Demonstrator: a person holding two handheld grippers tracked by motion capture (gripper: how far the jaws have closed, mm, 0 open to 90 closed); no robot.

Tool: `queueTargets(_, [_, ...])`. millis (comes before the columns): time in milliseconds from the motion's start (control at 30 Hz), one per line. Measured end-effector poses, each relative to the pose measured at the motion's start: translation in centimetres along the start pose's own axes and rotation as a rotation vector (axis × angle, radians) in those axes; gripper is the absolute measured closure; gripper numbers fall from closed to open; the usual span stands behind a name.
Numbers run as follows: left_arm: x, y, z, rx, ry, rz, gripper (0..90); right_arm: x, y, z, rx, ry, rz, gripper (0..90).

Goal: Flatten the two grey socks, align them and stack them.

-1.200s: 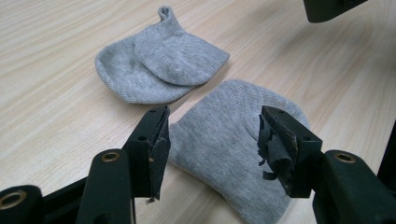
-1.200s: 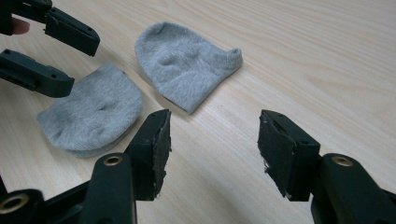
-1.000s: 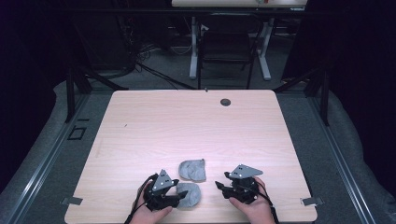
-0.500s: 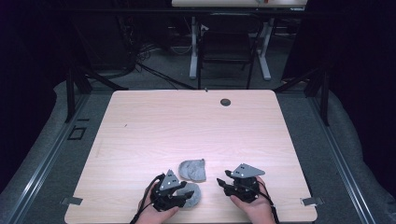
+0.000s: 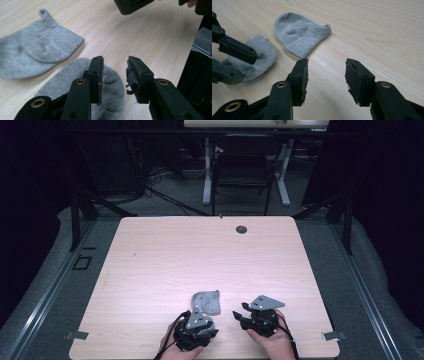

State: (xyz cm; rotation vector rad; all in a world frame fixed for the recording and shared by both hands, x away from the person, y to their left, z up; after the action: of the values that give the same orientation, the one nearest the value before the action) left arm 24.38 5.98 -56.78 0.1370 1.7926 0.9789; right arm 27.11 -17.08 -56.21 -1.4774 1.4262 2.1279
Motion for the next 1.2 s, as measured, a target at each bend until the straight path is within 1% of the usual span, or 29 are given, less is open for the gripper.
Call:
queueTargets(33, [0.0, 0.0, 0.0, 0.0, 0.0, 0.0, 66.3, 0.0, 0.0, 0.0, 0.0, 0.0, 0.0, 52.2])
queueTargets(100, [0.3, -0.4, -0.1, -0.006, -0.014, 0.019, 67.6, 0.0, 0.1, -0.1, -0.008, -0.009, 0.001, 52.3])
queueTargets(167, [0.5, -0.5, -0.2, -0.011, -0.015, 0.024, 68.9, -0.1, 0.1, -0.1, -0.009, -0.01, 0.001, 52.3])
queueTargets(200, [0.7, -0.7, -0.1, -0.017, -0.021, 0.034, 73.6, -0.1, 0.1, -0.1, -0.006, -0.009, 0.0, 52.3])
queueTargets(233, [0.7, -0.7, -0.1, -0.017, -0.021, 0.034, 74.8, -0.1, 0.1, -0.1, -0.006, -0.009, 0.0, 52.3])
queueTargets(300, [0.8, -0.7, 0.0, -0.021, -0.024, 0.031, 78.2, 0.0, 0.0, -0.1, -0.004, -0.009, 0.001, 52.3])
queueTargets(333, [0.8, -0.7, 0.0, -0.022, -0.025, 0.03, 78.2, 0.0, 0.0, 0.0, -0.007, -0.008, 0.002, 52.5])
queueTargets(367, [0.8, -0.6, 0.1, -0.021, -0.027, 0.027, 81.0, 0.0, -0.1, 0.0, -0.007, -0.011, 0.005, 53.1])
queueTargets(433, [0.8, -0.5, 0.1, -0.018, -0.019, 0.027, 82.6, 0.0, -0.1, 0.1, -0.014, -0.012, 0.014, 54.0])
queueTargets(533, [0.8, -0.4, 0.2, -0.017, -0.021, 0.027, 84.6, 0.0, -0.2, 0.1, -0.017, -0.009, 0.023, 54.8])
queueTargets(567, [0.8, -0.2, 0.4, -0.01, -0.015, 0.022, 85.0, 0.0, -0.2, 0.1, -0.017, -0.01, 0.023, 54.9])
queueTargets(600, [0.7, -0.1, 0.4, -0.015, -0.011, 0.012, 85.7, 0.0, -0.2, 0.2, -0.02, -0.017, 0.025, 55.3])
queueTargets(667, [0.6, 0.4, 0.7, -0.01, -0.004, -0.002, 86.3, 0.0, -0.2, 0.2, -0.019, -0.016, 0.036, 56.0])
queueTargets(700, [0.6, 0.6, 0.8, -0.006, 0.005, -0.011, 86.4, 0.0, -0.3, 0.2, -0.018, -0.017, 0.031, 56.5])
queueTargets(800, [0.4, 0.9, 1.1, 0.0, 0.013, -0.022, 86.8, 0.0, -0.2, 0.3, -0.026, -0.013, 0.036, 59.1])
queueTargets(867, [0.3, 1.4, 1.3, 0.0, 0.021, -0.039, 87.0, 0.0, -0.3, 0.5, -0.035, -0.011, 0.038, 61.3])
queueTargets(933, [0.3, 1.5, 1.4, 0.004, 0.023, -0.042, 87.0, 0.0, -0.3, 0.6, -0.038, -0.008, 0.039, 62.5])
queueTargets(1000, [0.1, 1.9, 1.4, 0.009, 0.021, -0.056, 87.0, -0.1, -0.5, 0.9, -0.042, 0.012, 0.047, 66.8])
queueTargets(1067, [0.1, 2.2, 1.5, 0.015, 0.012, -0.057, 87.1, -0.2, -0.5, 1.1, -0.055, 0.02, 0.052, 71.2])
queueTargets(1100, [0.1, 2.2, 1.5, 0.015, 0.012, -0.057, 87.1, -0.2, -0.5, 1.1, -0.055, 0.02, 0.052, 71.2])
queueTargets(1133, [0.0, 2.3, 1.5, 0.018, 0.011, -0.06, 87.1, -0.2, -0.7, 1.4, -0.072, 0.016, 0.055, 74.5])
queueTargets(1200, [0.0, 2.7, 1.5, 0.019, 0.003, -0.067, 87.2, -0.3, -1.0, 1.9, -0.093, 0.029, 0.067, 78.3])
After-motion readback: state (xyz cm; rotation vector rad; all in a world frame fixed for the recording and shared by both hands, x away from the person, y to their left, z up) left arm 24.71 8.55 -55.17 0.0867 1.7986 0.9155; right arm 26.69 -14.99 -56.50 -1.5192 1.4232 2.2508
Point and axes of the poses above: each handheld gripper's, and its own axes: y roughly backward along the jaws, x roughly out of its underside, z roughly to its left, the point moved 1 cm from there along -y, roughly forward along the jaws, and after that the axes turned 2 degrees about x, right-handed, at the moved point
